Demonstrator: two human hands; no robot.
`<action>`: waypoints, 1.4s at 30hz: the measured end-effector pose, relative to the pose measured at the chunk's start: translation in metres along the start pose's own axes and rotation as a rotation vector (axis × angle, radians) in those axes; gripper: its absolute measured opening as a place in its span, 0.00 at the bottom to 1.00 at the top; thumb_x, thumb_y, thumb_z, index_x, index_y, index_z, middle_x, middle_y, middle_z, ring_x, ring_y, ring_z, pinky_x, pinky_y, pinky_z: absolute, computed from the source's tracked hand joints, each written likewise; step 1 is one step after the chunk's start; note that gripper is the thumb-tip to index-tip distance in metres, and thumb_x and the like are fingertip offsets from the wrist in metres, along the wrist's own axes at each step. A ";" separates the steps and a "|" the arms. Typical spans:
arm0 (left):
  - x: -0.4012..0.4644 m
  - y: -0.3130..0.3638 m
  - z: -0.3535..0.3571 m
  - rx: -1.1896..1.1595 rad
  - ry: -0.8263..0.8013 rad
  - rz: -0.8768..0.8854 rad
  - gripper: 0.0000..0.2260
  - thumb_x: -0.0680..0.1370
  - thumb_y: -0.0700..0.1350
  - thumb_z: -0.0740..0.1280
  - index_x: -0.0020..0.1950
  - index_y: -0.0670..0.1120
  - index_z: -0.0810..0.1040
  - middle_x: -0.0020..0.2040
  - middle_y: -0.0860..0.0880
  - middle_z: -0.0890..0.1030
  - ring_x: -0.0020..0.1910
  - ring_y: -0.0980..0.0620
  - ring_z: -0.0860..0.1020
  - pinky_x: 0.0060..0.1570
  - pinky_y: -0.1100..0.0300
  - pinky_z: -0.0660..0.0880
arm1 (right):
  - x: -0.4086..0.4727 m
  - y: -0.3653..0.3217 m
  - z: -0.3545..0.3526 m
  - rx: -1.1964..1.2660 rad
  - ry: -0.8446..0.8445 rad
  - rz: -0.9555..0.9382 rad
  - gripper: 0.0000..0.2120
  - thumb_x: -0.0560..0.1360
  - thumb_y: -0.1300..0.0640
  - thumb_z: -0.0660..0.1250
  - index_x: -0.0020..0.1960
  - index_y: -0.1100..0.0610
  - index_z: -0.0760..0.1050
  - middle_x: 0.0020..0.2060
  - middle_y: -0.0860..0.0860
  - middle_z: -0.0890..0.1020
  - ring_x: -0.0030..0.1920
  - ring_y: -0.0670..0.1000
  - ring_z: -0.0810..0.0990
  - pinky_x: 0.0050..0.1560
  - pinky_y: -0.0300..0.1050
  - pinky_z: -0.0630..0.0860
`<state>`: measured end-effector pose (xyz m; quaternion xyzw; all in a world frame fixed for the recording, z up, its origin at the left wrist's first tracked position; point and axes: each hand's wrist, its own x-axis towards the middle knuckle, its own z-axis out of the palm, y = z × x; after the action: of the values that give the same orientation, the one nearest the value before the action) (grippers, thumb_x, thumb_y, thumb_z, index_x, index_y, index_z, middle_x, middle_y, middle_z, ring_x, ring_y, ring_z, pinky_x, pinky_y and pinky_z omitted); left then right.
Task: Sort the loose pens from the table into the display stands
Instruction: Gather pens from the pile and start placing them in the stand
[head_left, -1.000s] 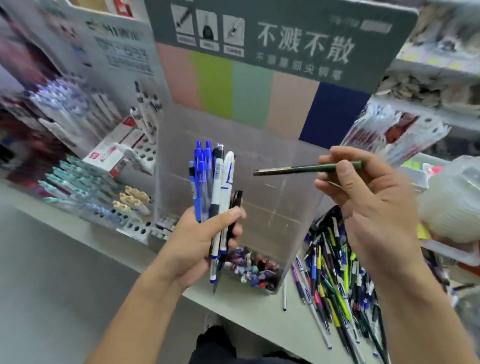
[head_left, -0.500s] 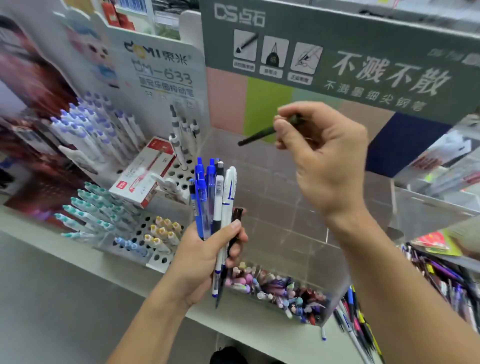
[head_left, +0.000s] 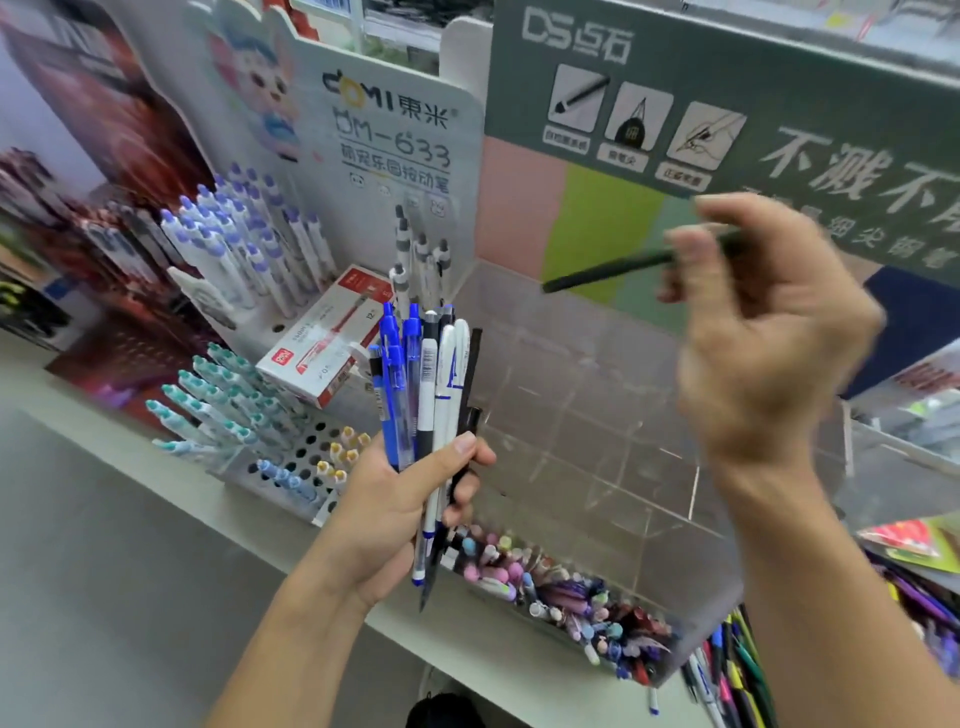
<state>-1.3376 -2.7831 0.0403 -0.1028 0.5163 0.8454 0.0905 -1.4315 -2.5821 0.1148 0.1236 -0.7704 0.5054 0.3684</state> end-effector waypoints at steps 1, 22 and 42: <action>0.001 -0.001 0.002 -0.003 0.001 0.003 0.04 0.72 0.43 0.71 0.39 0.48 0.85 0.42 0.40 0.77 0.31 0.53 0.72 0.26 0.64 0.69 | -0.003 0.004 -0.013 0.017 0.068 0.023 0.10 0.81 0.57 0.69 0.59 0.62 0.80 0.45 0.51 0.83 0.39 0.51 0.84 0.42 0.46 0.82; 0.005 -0.039 0.083 0.019 -0.206 -0.186 0.06 0.72 0.42 0.70 0.47 0.46 0.86 0.41 0.45 0.82 0.29 0.55 0.73 0.25 0.65 0.68 | -0.068 0.002 -0.144 -0.089 0.037 0.079 0.10 0.81 0.63 0.69 0.61 0.60 0.76 0.50 0.52 0.83 0.43 0.56 0.85 0.46 0.55 0.82; -0.007 -0.033 0.056 0.125 -0.344 -0.107 0.06 0.73 0.42 0.73 0.45 0.41 0.81 0.36 0.46 0.81 0.28 0.54 0.72 0.26 0.64 0.68 | -0.030 0.015 -0.091 -0.457 -0.215 0.140 0.09 0.78 0.54 0.71 0.56 0.54 0.83 0.48 0.48 0.83 0.44 0.48 0.80 0.47 0.42 0.77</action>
<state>-1.3268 -2.7191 0.0392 0.0217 0.5386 0.8106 0.2286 -1.3790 -2.5012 0.1037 0.0365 -0.9059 0.3266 0.2670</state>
